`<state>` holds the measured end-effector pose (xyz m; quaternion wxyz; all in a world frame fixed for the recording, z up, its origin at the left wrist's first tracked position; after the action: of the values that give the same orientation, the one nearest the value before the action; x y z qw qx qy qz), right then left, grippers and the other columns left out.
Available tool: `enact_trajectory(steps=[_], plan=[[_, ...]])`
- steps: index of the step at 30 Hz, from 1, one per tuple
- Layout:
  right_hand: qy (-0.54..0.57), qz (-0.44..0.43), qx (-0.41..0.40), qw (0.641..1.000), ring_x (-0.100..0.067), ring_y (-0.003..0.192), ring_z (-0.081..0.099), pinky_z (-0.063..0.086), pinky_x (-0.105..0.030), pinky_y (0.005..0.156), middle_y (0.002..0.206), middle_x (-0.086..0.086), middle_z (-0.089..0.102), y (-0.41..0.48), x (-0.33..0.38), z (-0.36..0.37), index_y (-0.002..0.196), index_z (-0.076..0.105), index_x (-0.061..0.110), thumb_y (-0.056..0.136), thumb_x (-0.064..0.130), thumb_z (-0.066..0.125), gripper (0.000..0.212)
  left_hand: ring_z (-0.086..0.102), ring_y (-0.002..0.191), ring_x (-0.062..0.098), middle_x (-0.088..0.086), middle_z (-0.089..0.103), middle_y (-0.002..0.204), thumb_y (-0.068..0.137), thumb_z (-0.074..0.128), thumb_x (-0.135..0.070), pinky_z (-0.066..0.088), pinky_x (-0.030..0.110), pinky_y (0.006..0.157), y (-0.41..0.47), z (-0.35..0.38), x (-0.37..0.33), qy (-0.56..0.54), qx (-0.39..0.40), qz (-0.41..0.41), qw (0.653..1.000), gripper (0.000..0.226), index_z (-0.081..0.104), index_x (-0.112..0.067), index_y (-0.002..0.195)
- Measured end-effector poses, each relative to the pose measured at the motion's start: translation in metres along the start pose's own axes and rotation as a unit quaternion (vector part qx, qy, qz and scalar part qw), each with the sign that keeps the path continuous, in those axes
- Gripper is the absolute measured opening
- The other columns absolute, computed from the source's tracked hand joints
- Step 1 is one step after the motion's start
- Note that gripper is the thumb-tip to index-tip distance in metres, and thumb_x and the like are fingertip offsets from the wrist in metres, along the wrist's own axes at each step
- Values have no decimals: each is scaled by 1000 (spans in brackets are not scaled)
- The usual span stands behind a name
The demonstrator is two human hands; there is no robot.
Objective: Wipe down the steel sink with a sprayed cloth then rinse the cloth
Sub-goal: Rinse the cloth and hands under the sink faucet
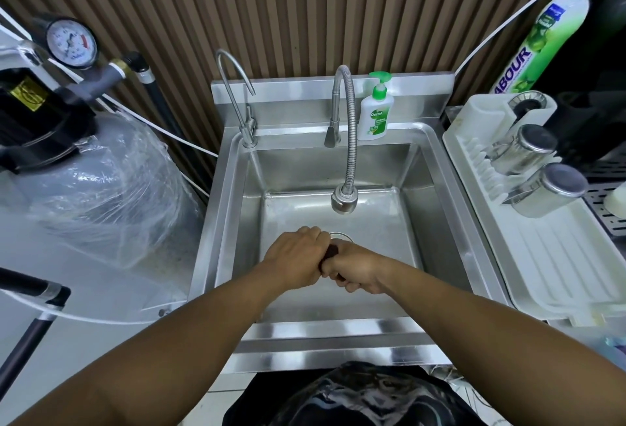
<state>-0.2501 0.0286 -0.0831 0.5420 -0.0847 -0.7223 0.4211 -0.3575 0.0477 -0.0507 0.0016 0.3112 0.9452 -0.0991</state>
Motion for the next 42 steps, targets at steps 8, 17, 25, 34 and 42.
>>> enact_trajectory(steps=[8,17,25,34,42], plan=[[-416,-78,-106,900,-25,85,56,43,-34,63,105,-7,63,1,11,-3,110,43,17,83,9,63,35,67,89,30,6,70,101,89,59,-16,38,32,65,5,8,-4,75,88,-60,992,23,68,-19,110],[-623,-218,-221,718,-37,79,65,34,-33,61,96,-13,71,-9,19,-5,131,38,10,85,5,50,48,55,73,24,-3,53,69,85,57,-20,40,29,60,13,19,-5,-193,180,-118,957,25,46,-23,63],[-646,-286,-233,668,-25,34,48,13,-21,43,50,0,57,-7,15,-8,107,47,11,56,11,75,58,49,66,24,5,52,68,76,61,-7,40,34,61,12,17,-7,-364,255,-128,887,19,49,-16,64],[-542,-205,-282,765,-32,67,60,37,-32,57,85,-10,69,-4,21,-18,132,32,13,90,18,57,49,54,68,25,8,58,71,80,64,-15,44,35,61,18,8,5,-327,211,-143,910,16,56,-13,66],[-110,-26,-151,982,-19,51,39,29,-25,48,60,-3,50,6,8,-20,71,55,13,80,5,52,13,54,97,31,5,58,110,80,70,-24,41,39,74,10,-21,7,-25,-73,-66,995,38,46,-14,108]])
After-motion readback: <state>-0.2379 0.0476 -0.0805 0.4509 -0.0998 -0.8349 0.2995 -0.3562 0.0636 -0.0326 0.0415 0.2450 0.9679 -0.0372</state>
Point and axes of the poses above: each hand's wrist, its own y-axis towards the middle knuckle, its own z-axis out of the palm, x = y × z, the point moved 5 cm from there along y, towards the middle knuckle
